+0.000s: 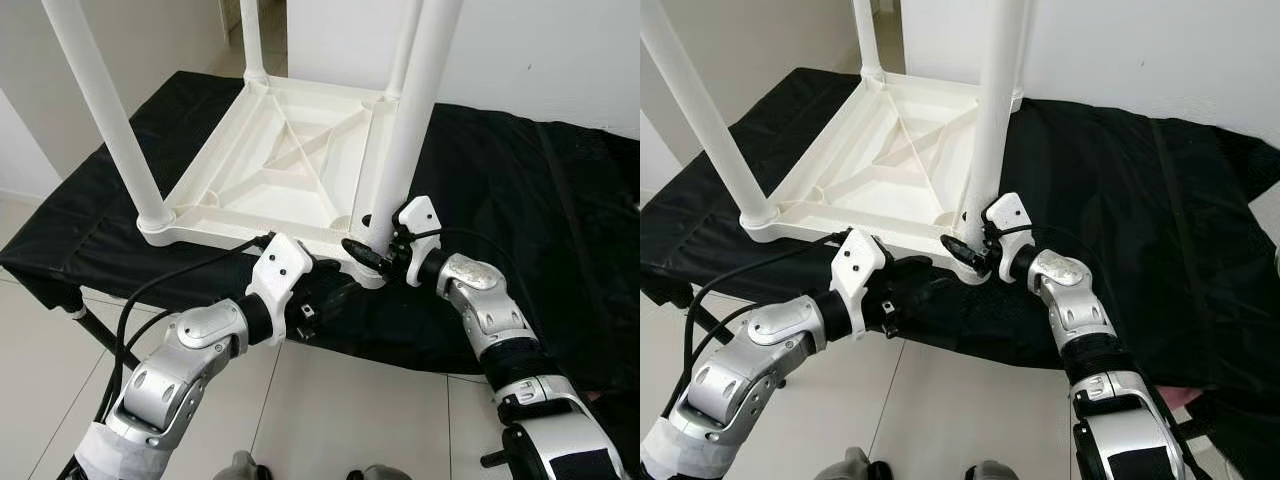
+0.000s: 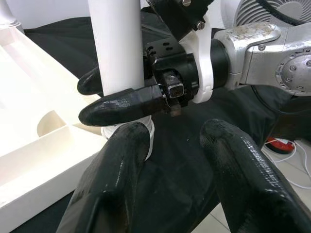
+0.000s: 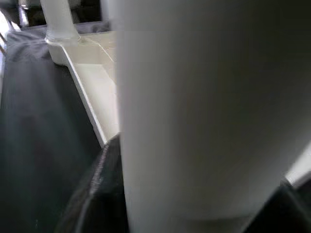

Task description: Building children table

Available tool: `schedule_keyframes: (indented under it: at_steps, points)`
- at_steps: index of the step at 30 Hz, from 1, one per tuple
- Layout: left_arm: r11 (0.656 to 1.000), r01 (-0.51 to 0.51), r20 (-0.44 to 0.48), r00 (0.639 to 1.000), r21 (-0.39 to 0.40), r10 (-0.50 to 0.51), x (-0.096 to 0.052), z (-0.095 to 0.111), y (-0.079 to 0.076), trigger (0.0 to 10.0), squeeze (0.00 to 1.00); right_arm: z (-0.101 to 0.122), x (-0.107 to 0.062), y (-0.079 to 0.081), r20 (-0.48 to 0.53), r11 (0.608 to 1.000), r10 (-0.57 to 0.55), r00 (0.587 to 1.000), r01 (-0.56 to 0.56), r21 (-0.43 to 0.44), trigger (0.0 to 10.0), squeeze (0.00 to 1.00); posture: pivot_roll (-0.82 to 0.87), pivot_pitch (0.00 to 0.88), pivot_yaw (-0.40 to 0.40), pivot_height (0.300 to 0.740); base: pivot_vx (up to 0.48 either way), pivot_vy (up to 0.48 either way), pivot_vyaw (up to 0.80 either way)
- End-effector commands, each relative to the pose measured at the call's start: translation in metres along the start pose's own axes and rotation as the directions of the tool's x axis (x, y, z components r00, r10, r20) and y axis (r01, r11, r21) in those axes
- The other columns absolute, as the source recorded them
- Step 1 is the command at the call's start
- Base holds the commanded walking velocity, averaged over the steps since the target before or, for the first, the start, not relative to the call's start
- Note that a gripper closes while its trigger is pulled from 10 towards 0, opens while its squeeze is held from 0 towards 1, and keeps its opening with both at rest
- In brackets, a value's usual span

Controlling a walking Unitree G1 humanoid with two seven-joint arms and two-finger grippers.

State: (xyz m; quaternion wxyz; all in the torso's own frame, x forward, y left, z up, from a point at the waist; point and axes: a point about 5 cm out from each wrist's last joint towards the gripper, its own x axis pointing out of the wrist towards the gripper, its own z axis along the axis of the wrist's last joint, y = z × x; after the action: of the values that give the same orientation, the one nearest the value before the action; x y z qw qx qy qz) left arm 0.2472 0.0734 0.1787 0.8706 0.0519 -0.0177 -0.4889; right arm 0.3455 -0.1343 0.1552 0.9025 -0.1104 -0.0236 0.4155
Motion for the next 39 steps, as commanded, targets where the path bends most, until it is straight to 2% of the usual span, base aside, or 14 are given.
schedule_keyframes:
  at_steps: [1,6,7,9,10,19,21,24,29,30,33,36,37,39]
  points:
    - [1.000,0.023,-0.004,1.000,0.001,-0.023,-0.001,-0.001,-0.002,10.0,0.00,-0.007,0.000,0.003,-0.035,0.999,0.046,0.998,-0.046,-0.003,0.0,0.00,-0.06,0.022,-0.004,0.740,0.000,0.000,0.00]
    - [1.000,0.020,-0.002,1.000,-0.003,-0.020,-0.001,-0.001,-0.003,10.0,0.00,-0.008,-0.005,0.004,-0.024,1.000,0.013,1.000,-0.013,0.014,0.0,0.00,-0.06,0.030,-0.002,0.740,0.000,0.000,0.00]
    - [1.000,0.020,-0.002,1.000,-0.004,-0.020,-0.001,-0.001,-0.003,10.0,0.00,-0.007,-0.005,0.004,-0.019,1.000,-0.005,1.000,0.006,0.014,5.8,0.00,-0.06,0.030,-0.002,0.740,0.000,0.000,0.00]
    - [1.000,0.020,-0.002,1.000,-0.004,-0.020,-0.001,-0.001,-0.003,10.0,0.00,-0.007,-0.005,0.004,-0.019,1.000,-0.005,1.000,0.006,0.014,5.8,0.00,-0.06,0.030,-0.002,0.740,0.000,0.000,0.00]
    - [1.000,0.021,-0.002,1.000,-0.005,-0.021,0.000,-0.001,-0.003,10.0,0.00,-0.007,-0.006,0.003,-0.016,1.000,-0.026,1.000,0.026,0.013,10.0,0.00,-0.06,0.033,-0.002,0.740,0.000,0.000,0.00]
    - [0.999,0.029,-0.003,1.000,-0.016,-0.029,-0.001,-0.002,-0.005,10.0,0.00,0.004,-0.005,0.012,0.032,0.921,-0.385,0.922,0.382,0.080,10.0,0.00,-0.08,0.061,0.002,0.740,0.000,0.000,0.00]
    - [0.999,0.029,-0.003,1.000,-0.016,-0.029,-0.001,-0.002,-0.005,10.0,0.00,0.004,-0.005,0.012,0.032,0.921,-0.385,0.922,0.382,0.080,10.0,0.00,-0.08,0.061,0.002,0.740,0.000,0.000,0.00]
    - [0.999,0.032,-0.004,0.999,-0.021,-0.032,-0.001,-0.002,-0.006,10.0,0.00,0.007,-0.006,0.021,0.017,0.842,-0.532,0.846,0.527,0.113,10.0,0.00,-0.08,0.067,0.004,0.740,0.000,0.000,0.00]
    - [0.999,0.034,-0.005,0.999,-0.022,-0.034,-0.002,-0.002,-0.006,10.0,0.00,0.011,-0.004,0.030,0.021,0.805,-0.587,0.809,0.581,0.118,10.0,0.00,-0.08,0.072,0.003,0.740,0.000,0.000,0.00]
    - [0.999,0.033,-0.006,0.999,-0.022,-0.033,-0.002,-0.002,-0.006,10.0,0.00,0.014,-0.001,0.038,0.005,0.761,-0.642,0.767,0.637,0.126,10.0,0.00,-0.08,0.074,0.002,0.740,0.000,0.000,0.00]
    - [0.999,0.033,-0.005,0.999,-0.023,-0.033,-0.002,-0.002,-0.006,10.0,0.00,0.014,0.001,0.043,-0.016,0.724,-0.679,0.734,0.673,0.149,10.0,0.00,-0.08,0.074,0.002,0.740,0.000,0.000,0.00]
    - [0.999,0.031,-0.002,1.000,-0.026,-0.031,-0.002,-0.002,-0.007,10.0,0.00,0.011,0.007,0.050,-0.041,0.714,-0.680,0.732,0.674,0.187,10.0,0.00,-0.07,0.074,-0.004,0.740,0.000,0.000,0.00]
    - [0.999,0.028,-0.002,1.000,-0.026,-0.028,-0.002,-0.002,-0.007,10.0,0.00,0.013,0.007,0.051,-0.032,0.720,-0.674,0.738,0.666,0.195,10.0,0.29,-0.07,0.074,-0.004,0.740,0.000,0.000,0.00]
    - [0.999,0.026,-0.003,1.000,-0.026,-0.026,-0.002,-0.002,-0.007,10.0,0.00,0.015,0.007,0.051,-0.028,0.721,-0.673,0.739,0.664,0.199,10.0,0.29,-0.07,0.074,-0.004,0.740,0.000,0.000,0.00]
